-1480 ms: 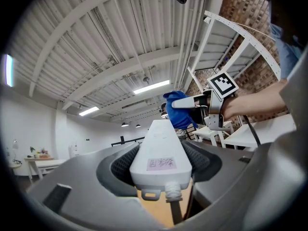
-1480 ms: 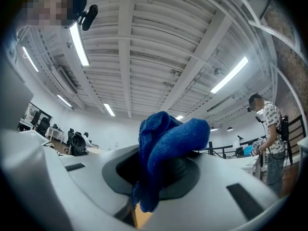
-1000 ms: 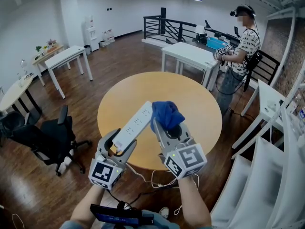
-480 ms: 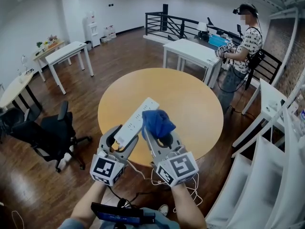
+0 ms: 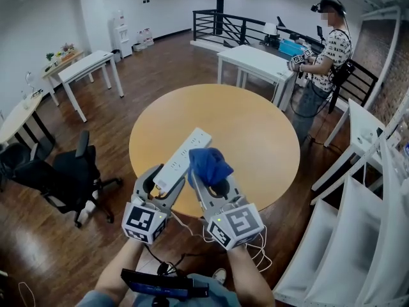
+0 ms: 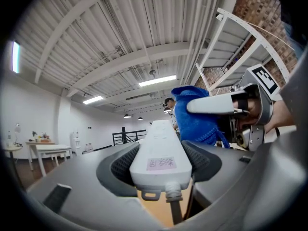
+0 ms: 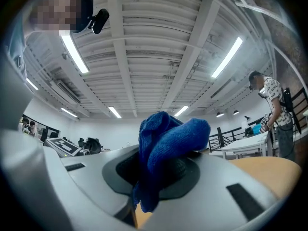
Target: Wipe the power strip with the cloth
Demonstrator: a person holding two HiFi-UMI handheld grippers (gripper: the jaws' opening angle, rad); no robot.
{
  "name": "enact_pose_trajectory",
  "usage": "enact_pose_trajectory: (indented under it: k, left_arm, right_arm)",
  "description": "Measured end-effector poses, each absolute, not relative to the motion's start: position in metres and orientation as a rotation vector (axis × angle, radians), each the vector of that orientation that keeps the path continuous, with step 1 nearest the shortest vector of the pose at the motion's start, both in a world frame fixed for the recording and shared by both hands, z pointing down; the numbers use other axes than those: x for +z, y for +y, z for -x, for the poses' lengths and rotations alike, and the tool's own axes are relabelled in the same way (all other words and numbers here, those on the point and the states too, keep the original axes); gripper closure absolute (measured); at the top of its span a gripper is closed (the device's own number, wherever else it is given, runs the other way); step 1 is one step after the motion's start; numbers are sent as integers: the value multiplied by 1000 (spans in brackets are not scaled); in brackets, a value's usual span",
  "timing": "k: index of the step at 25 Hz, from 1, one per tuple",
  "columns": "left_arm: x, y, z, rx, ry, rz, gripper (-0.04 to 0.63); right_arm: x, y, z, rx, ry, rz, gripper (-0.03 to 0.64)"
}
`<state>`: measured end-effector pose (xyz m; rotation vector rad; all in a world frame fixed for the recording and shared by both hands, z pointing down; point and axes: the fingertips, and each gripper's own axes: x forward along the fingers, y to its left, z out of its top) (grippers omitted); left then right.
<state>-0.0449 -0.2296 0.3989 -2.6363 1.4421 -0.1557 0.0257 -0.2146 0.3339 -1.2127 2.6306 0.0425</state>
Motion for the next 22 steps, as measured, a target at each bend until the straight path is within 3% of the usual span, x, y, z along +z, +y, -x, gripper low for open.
enact_pose_trajectory:
  k: [22]
  left_arm:
    - [613, -271, 64, -563, 1614, 2873, 318]
  right_arm:
    - [401, -207, -73, -127, 2659, 1451, 549]
